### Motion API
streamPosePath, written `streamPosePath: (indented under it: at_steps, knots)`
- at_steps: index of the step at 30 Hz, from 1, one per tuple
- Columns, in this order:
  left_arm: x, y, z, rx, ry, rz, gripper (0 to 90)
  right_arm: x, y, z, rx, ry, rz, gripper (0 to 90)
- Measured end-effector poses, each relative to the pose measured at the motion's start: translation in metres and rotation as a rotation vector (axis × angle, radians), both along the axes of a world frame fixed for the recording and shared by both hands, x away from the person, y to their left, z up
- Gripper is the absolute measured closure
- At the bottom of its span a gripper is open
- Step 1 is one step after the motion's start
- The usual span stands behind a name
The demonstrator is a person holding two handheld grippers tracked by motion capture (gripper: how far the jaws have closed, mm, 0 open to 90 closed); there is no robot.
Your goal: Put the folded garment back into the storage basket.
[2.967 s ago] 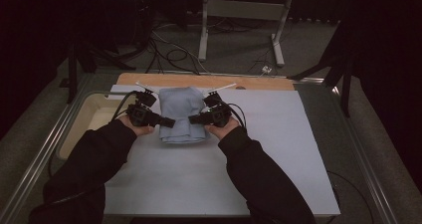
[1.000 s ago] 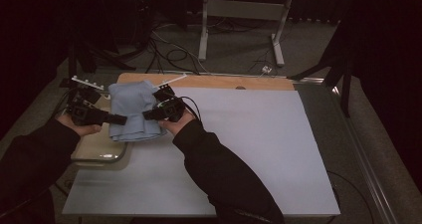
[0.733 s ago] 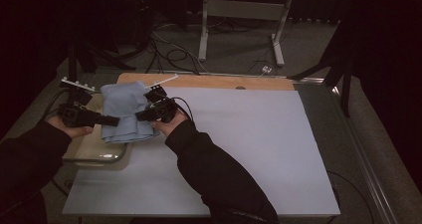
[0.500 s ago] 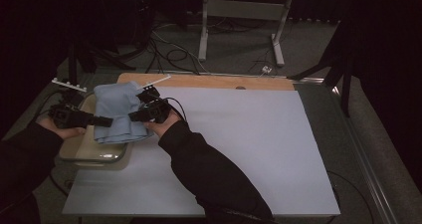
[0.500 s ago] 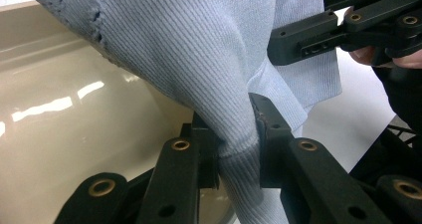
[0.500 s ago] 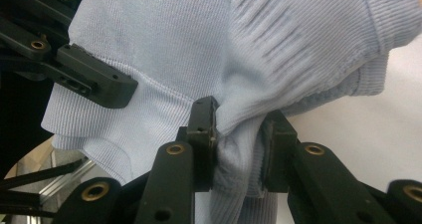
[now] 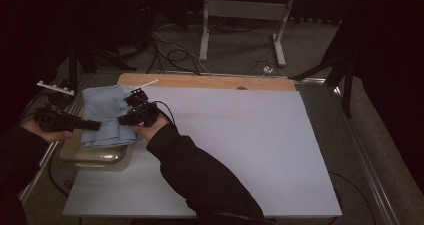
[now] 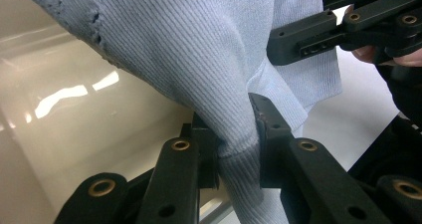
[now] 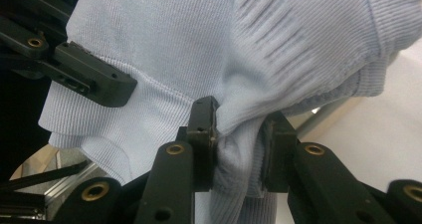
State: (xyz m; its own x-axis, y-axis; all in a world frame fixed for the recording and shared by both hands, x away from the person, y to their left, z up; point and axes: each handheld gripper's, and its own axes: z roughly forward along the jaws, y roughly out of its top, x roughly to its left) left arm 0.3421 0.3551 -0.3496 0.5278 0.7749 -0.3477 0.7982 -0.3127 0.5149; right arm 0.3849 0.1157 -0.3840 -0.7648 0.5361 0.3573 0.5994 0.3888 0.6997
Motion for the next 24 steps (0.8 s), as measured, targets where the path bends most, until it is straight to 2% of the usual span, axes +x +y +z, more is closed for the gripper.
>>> streamPosePath:
  at_steps: [9,10,14,20,24]
  knots:
    - [-0.003,0.021,-0.002,0.006,0.005,-0.001,76.4,-0.006,0.021,-0.002,0.002,-0.009,0.005,72.0]
    - [-0.003,0.027,-0.003,0.01,0.005,-0.006,76.4,-0.006,0.022,-0.002,0.002,-0.01,0.006,72.0]
    - [-0.003,0.034,-0.005,0.022,0.008,-0.008,76.3,-0.012,0.035,-0.004,-0.011,-0.028,-0.001,72.0]
    - [0.0,0.041,-0.009,0.053,0.0,0.009,76.2,-0.02,0.047,-0.008,-0.013,-0.046,-0.039,72.0]
    - [0.002,0.043,-0.012,0.057,-0.003,0.008,76.2,-0.023,0.051,-0.011,-0.018,-0.064,-0.058,72.0]
